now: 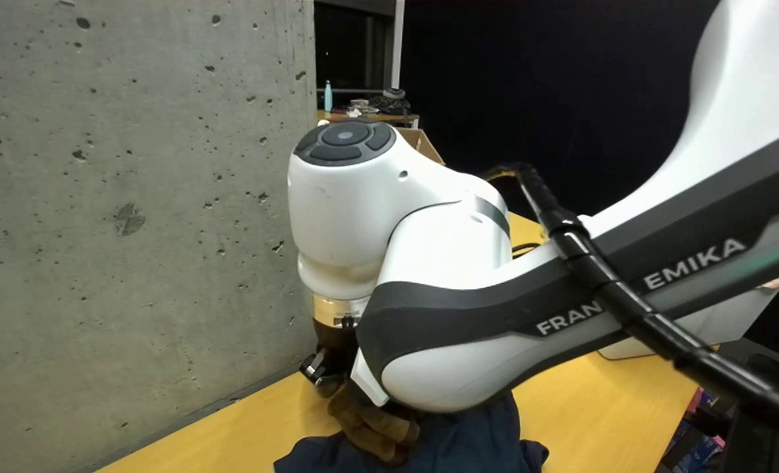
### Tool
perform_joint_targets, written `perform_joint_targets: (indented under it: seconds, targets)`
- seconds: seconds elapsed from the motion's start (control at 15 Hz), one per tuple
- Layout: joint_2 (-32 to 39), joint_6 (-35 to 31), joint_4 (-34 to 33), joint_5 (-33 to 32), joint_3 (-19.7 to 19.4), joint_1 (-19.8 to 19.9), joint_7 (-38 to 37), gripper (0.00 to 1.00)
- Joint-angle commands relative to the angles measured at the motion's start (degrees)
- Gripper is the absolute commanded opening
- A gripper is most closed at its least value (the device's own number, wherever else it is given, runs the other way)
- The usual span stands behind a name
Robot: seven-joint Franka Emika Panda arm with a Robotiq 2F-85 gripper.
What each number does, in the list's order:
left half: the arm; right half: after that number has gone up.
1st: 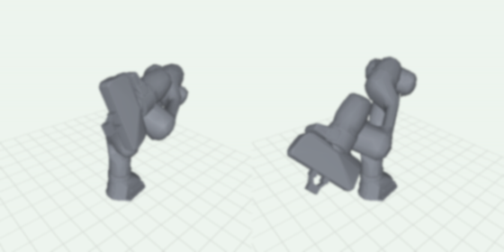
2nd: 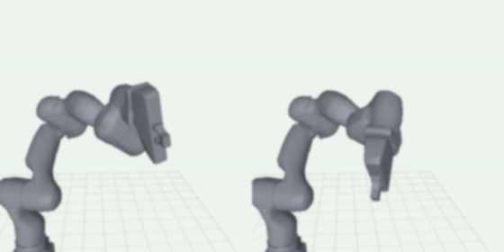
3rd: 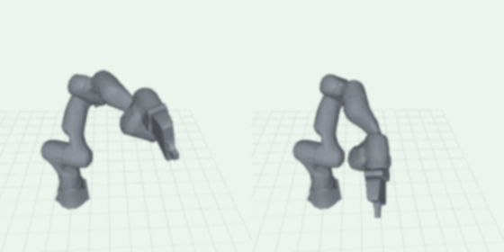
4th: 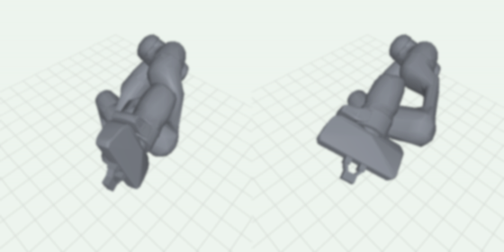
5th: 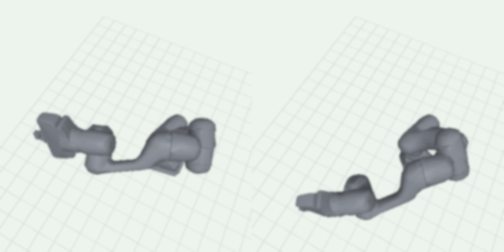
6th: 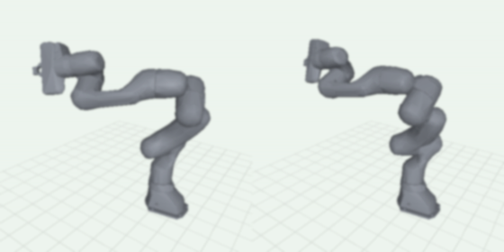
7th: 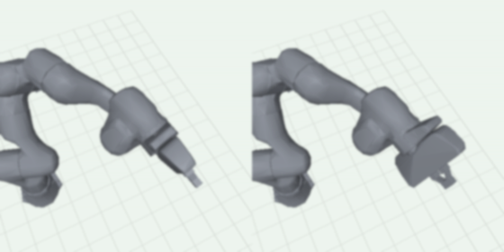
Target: Remove the blue cloth and the moose toy from basket, then wrap the moose toy with the blue cloth
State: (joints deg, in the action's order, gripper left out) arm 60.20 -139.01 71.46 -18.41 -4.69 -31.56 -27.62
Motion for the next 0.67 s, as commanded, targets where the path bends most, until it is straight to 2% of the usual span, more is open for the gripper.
perform_joint_targets:
  seconds: [0.0,0.2,0.47,0.53,0.6]
  targets:
    - [0.7,3.8,-4.1,2.5,1.5,0.8,3.2,0.45]
    - [-4.7,3.2,1.4,1.5,0.7,-0.3,1.6,0.66]
    - [-14.2,3.1,14.0,-0.7,-0.8,-2.9,-1.1,0.94]
    - [-16.2,3.4,16.7,-1.3,-1.0,-3.5,-2.0,0.99]
    - [-18.2,3.5,19.6,-2.1,-1.0,-4.0,-2.4,1.0]
